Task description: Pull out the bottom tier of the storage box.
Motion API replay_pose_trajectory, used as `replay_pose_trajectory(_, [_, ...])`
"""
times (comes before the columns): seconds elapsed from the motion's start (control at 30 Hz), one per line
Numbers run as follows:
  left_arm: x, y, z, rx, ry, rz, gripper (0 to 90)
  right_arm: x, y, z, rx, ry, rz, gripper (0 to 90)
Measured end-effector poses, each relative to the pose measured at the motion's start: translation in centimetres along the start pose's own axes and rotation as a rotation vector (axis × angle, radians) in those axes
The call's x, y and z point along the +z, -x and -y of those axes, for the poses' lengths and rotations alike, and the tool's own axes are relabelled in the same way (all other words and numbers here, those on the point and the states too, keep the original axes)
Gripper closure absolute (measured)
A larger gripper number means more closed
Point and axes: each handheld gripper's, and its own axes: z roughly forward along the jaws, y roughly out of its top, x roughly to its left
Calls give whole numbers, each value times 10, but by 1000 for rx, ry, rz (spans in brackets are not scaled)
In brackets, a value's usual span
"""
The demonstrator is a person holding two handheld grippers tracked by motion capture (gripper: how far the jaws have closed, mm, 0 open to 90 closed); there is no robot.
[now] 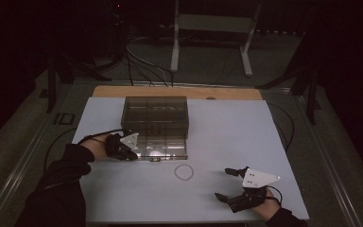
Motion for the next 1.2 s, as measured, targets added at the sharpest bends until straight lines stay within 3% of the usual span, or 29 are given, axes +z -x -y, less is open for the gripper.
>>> replay_pose_trajectory(0.27, [1,1,5,0,37,-7,877,0,0,0,-3,5,0,98])
replay_pose_trajectory(0.4, [1,1,5,-17,29,-11,868,0,0,0,0,4,0,99])
replay_pose_trajectory(0.47, [0,2,2,-43,10,-33,830,0,0,0,-4,4,0,99])
replay_pose_trajectory(0.53, [0,2,2,-43,10,-33,796,0,0,0,-4,3,0,99])
replay_pose_trajectory(0.57, [-6,2,-2,-96,7,-66,717,0,0,0,-5,3,2,99])
replay_pose_trajectory(0.73, [-15,8,-8,-89,41,-109,550,0,0,0,-3,2,1,99])
replay_pose_trajectory(0.8, [-18,8,-9,-110,55,-104,456,0,0,0,-3,3,2,99])
replay_pose_trajectory(0.97, [-21,10,-11,-135,64,-124,350,0,0,0,-4,2,2,99])
replay_pose_trajectory(1.1, [-26,11,-14,-154,73,-117,327,0,0,0,-3,-2,2,99])
replay_pose_trajectory(1.2, [-31,12,-18,-203,100,-126,265,0,0,0,-3,1,4,99])
